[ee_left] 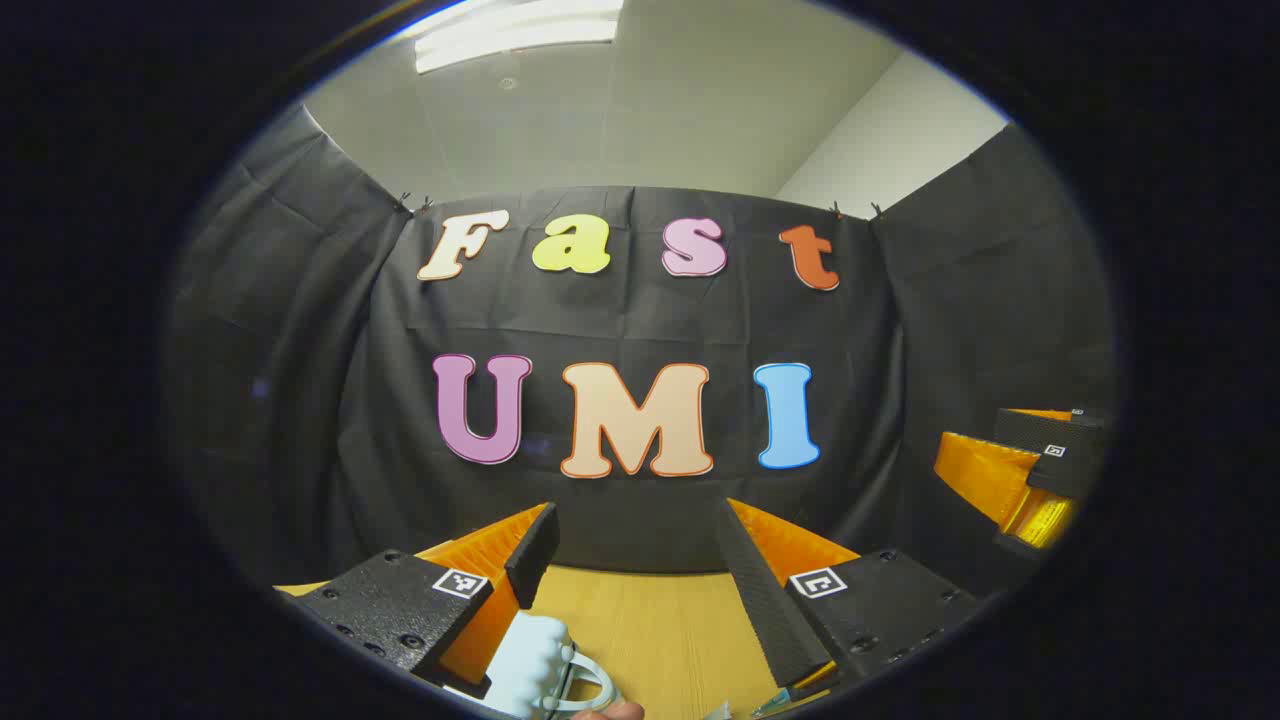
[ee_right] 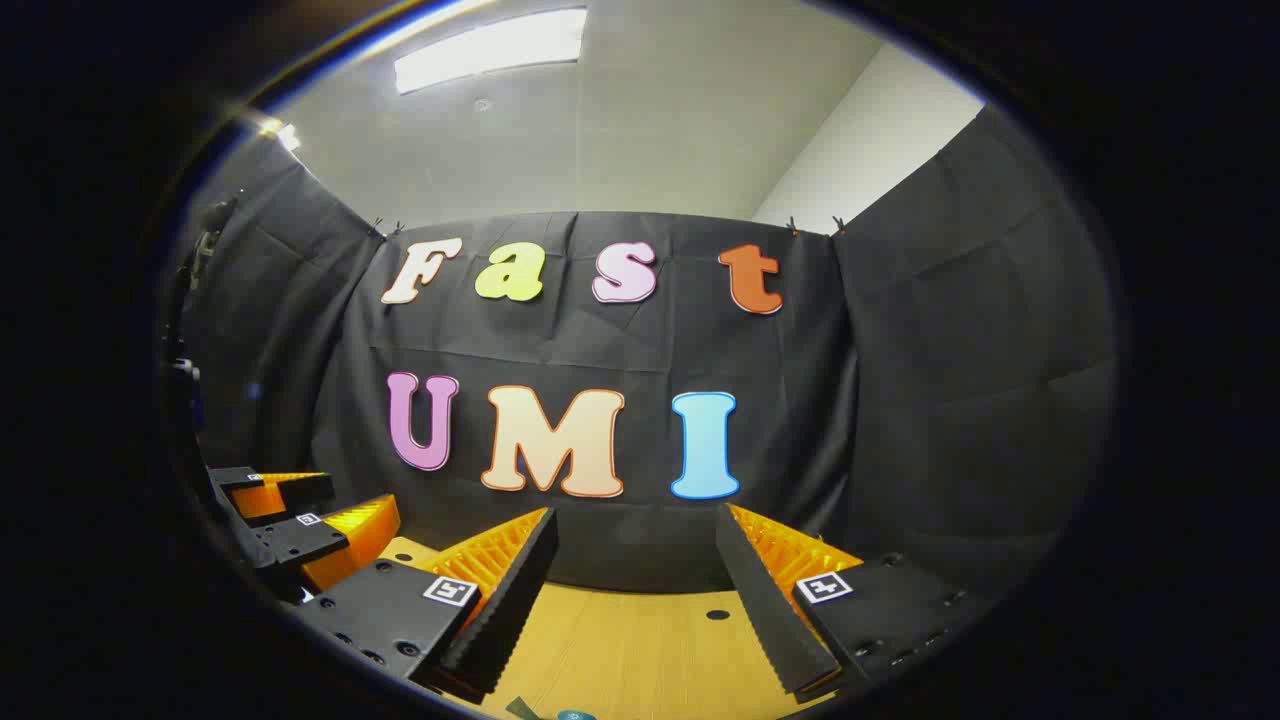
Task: First open the suitcase, pack the skin care products into it, and then close the suitcase.
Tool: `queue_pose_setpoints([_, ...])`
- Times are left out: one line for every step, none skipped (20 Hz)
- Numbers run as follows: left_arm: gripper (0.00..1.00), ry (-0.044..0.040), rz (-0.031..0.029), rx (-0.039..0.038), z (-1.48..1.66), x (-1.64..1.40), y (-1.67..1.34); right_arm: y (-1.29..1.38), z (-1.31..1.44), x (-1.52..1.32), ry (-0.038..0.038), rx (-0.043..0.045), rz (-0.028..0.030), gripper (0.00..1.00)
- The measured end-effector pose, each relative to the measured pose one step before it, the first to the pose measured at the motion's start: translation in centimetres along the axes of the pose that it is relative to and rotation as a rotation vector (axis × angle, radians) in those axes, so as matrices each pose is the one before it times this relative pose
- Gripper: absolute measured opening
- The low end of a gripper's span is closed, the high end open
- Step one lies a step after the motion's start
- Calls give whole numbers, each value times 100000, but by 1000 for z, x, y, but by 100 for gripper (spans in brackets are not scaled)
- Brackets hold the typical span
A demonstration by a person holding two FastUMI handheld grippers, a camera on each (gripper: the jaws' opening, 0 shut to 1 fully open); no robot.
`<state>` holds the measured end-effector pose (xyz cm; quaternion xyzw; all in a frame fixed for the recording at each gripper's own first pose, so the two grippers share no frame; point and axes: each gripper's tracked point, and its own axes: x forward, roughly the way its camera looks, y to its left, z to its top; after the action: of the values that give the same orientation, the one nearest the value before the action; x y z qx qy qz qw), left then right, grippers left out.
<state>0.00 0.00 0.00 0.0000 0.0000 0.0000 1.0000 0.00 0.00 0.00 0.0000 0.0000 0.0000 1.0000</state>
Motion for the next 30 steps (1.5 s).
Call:
queue_pose_setpoints([93,597,1140,421,-176,114,-50,-229,-85,144,-119,-254,1103,99])
queue_pose_setpoints([92,462,1028,746,-269,60,-10,-137,-110,181,-64,-238,1504,100])
queue_pose_setpoints([93,649,996,1074,-248,121,0,-72,-227,127,14,71,1648,99])
queue_pose_setpoints([92,581,1381,941,-541,75,189,-48,-246,167,23,239,1768,99])
queue_pose_setpoints([93,1393,1291,1086,-624,203,300,-181,-315,100,-421,327,1735,99])
queue_pose_setpoints([93,2235,1270,732,-1003,132,210,-226,-310,110,160,192,697,99])
queue_pose_setpoints([94,3288,1284,259,-1260,321,421,-259,-660,121,886,307,457,99])
queue_pose_setpoints([93,3997,590,-277,-1519,202,379,-103,-704,242,1521,509,26,99])
queue_pose_setpoints([94,4221,495,-528,-1479,420,351,-18,-623,347,1590,981,16,99])
queue_pose_setpoints([93,4511,106,-261,-1781,606,311,69,-259,314,554,526,-84,99])
queue_pose_setpoints([94,4245,231,121,-1549,641,394,-49,-155,532,267,176,-830,99])
queue_pose_setpoints([94,4449,-168,628,-1642,843,401,-57,-217,611,325,-189,-1636,99])
queue_pose_setpoints([94,5047,233,1091,-1502,712,340,28,-522,538,1336,323,-1654,99])
queue_pose_setpoints([94,4089,-356,771,-1627,755,461,458,-510,464,1564,1112,-134,99])
queue_pose_setpoints([94,3157,-811,550,-966,516,152,623,-341,463,776,774,59,99])
queue_pose_setpoints([94,3423,-466,330,-1180,798,74,67,-324,535,1037,-51,-1440,99])
queue_pose_setpoints([95,3802,-532,5,-1119,579,138,-58,-736,337,1930,-249,-1230,99])
queue_pose_setpoints([94,3502,-860,-108,-1407,532,-4,173,-697,253,1856,33,-312,99])
queue_pose_setpoints([94,3193,-1010,54,-1051,512,-173,200,-489,185,1219,-74,-505,99])
queue_pose_setpoints([94,3820,-136,660,-1103,585,-80,-101,-430,242,1249,-528,-906,99])
queue_pose_setpoints([94,3077,-43,1099,-938,519,-15,-155,-627,231,1711,-727,-943,99])
queue_pose_setpoints([95,3235,-1000,686,-1002,426,-381,-120,-580,196,1827,-305,-846,99])
queue_pose_setpoints([94,2122,-1895,443,-493,386,-561,-57,-476,108,1391,271,-579,99])
queue_pose_setpoints([95,2006,-1903,294,-703,611,-603,-90,-207,109,1029,379,-562,99])
queue_pose_setpoints([95,2419,-1230,256,-693,573,-465,-220,-311,30,876,-9,-693,99])
queue_pose_setpoints([95,3554,-1315,640,-778,497,-402,-130,-201,71,823,-764,-587,99])
queue_pose_setpoints([95,3342,-1180,157,-822,568,-236,-131,-243,-50,279,-1386,-472,99])
queue_pose_setpoints([95,3484,-965,-160,-1122,661,-381,-71,83,-136,-225,-1662,-494,99])
queue_pose_setpoints([95,3029,-1169,-454,-792,390,-350,-41,-127,-91,-65,-1724,-326,99])
queue_pose_setpoints([95,3798,-769,-680,-851,431,-81,-26,-14,-38,-63,-1556,-391,99])
